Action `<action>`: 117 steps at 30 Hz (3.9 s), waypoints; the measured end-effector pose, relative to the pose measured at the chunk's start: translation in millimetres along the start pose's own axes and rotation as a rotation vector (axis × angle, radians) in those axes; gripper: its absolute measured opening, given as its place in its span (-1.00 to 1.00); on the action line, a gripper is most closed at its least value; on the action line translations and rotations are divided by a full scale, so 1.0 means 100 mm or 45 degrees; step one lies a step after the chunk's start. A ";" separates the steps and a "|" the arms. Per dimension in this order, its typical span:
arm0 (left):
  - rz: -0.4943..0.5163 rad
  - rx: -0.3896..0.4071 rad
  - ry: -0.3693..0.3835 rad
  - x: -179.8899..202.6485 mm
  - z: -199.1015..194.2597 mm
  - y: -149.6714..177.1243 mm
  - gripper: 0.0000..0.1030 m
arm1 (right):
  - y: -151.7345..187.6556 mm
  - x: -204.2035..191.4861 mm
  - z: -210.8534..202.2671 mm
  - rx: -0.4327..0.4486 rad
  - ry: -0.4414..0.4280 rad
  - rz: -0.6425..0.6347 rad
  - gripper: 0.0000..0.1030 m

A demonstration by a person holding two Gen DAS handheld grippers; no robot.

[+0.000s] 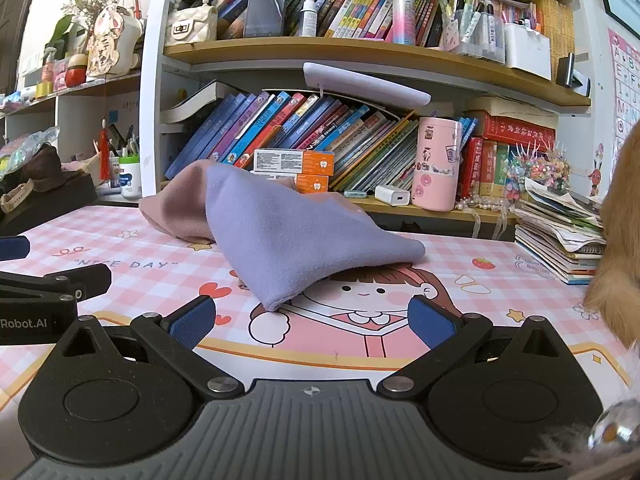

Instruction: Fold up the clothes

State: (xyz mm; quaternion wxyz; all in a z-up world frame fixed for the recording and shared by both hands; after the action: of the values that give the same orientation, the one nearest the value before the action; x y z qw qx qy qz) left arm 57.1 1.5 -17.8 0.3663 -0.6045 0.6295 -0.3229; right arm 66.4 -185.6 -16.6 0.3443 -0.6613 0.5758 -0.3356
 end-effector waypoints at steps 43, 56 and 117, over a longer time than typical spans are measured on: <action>0.010 -0.008 0.004 0.01 0.01 0.00 1.00 | 0.01 0.01 0.01 -0.013 -0.013 0.022 1.00; 0.010 -0.005 0.006 0.02 0.00 0.00 1.00 | 0.01 0.01 0.01 -0.013 -0.013 0.022 1.00; 0.163 -0.017 0.040 0.25 0.01 0.01 1.00 | -0.05 0.21 -0.05 0.006 -0.213 0.148 1.00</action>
State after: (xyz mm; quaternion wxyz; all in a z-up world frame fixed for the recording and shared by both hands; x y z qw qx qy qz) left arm 57.1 -23.0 -21.1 0.3723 -0.5602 0.6747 -0.3039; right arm 66.8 -206.1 -9.0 0.4116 -0.6518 0.5816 -0.2599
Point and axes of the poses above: each gripper's, at about its wrist camera, not at the fingertips, and z roughly the way its jaws point, x to its right, y to its underside, the point moved 6 cm from there along z, roughly the way its jaws point, and after that the axes turned 14 degrees about -x, right-handed, at the moved point
